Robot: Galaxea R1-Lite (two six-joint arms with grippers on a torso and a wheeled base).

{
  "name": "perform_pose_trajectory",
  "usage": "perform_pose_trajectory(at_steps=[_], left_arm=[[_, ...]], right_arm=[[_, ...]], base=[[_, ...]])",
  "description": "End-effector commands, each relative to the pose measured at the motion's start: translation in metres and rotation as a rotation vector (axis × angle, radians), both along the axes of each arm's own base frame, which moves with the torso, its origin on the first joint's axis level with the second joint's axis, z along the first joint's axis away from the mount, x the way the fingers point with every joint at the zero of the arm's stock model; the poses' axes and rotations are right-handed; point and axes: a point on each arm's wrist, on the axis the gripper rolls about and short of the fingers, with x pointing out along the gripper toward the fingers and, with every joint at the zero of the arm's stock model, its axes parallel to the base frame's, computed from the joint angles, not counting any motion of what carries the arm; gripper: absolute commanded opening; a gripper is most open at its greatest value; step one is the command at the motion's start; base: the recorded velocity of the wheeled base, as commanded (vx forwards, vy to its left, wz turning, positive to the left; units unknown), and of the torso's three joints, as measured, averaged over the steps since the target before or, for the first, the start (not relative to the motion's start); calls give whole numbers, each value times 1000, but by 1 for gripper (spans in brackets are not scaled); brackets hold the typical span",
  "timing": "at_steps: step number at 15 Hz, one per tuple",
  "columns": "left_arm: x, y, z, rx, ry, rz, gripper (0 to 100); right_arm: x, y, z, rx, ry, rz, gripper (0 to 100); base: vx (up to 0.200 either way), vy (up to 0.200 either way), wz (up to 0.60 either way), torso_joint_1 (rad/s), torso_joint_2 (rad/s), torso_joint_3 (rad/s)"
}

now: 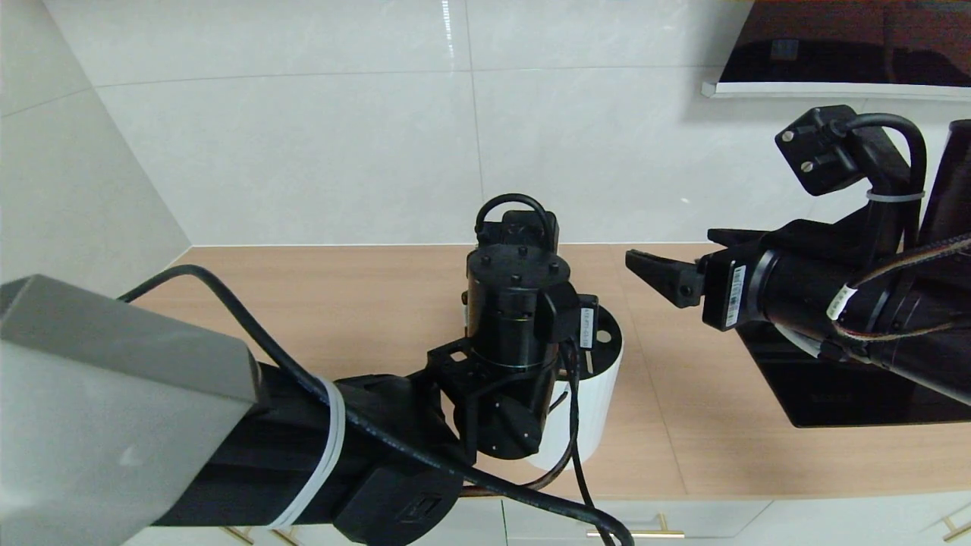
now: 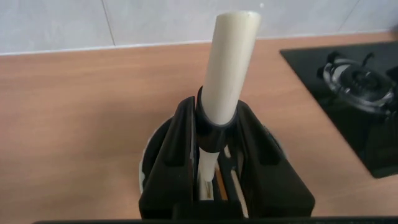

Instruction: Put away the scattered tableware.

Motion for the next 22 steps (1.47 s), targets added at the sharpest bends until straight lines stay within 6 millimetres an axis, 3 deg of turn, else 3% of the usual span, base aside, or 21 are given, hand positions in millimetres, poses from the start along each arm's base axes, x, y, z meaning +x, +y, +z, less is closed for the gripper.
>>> perform_pose_trajectory(at_steps=[1, 6, 7, 14, 16, 18, 20, 22], left_arm=[[2, -2, -6, 11, 9, 1, 0], [2, -1, -6, 11, 8, 3, 0], [1, -1, -5, 10, 7, 3, 100], [0, 0, 2, -35, -27, 0, 100], [-4, 5, 18, -109, -75, 0, 100], [-14, 21, 50, -215, -158, -5, 100], [-21, 52, 79, -269, -213, 14, 100], [-23, 105, 96, -273, -256, 54, 100]], right_arm=[[0, 1, -1, -1, 2, 1, 100], [1, 1, -2, -3, 4, 1, 100], [1, 1, -2, -4, 5, 1, 100], [1, 1, -2, -5, 6, 1, 100], [1, 1, -3, -6, 8, 1, 100], [1, 1, -2, -4, 5, 1, 100], [1, -1, 0, 4, -4, -7, 100], [0, -10, 7, 21, -27, -39, 100]], base=[[0, 0, 0, 0, 0, 0], [0, 0, 0, 0, 0, 0], [0, 0, 0, 0, 0, 0], [0, 0, 0, 0, 0, 0], [0, 0, 0, 0, 0, 0], [0, 0, 0, 0, 0, 0], [0, 0, 0, 0, 0, 0], [0, 0, 0, 0, 0, 0]])
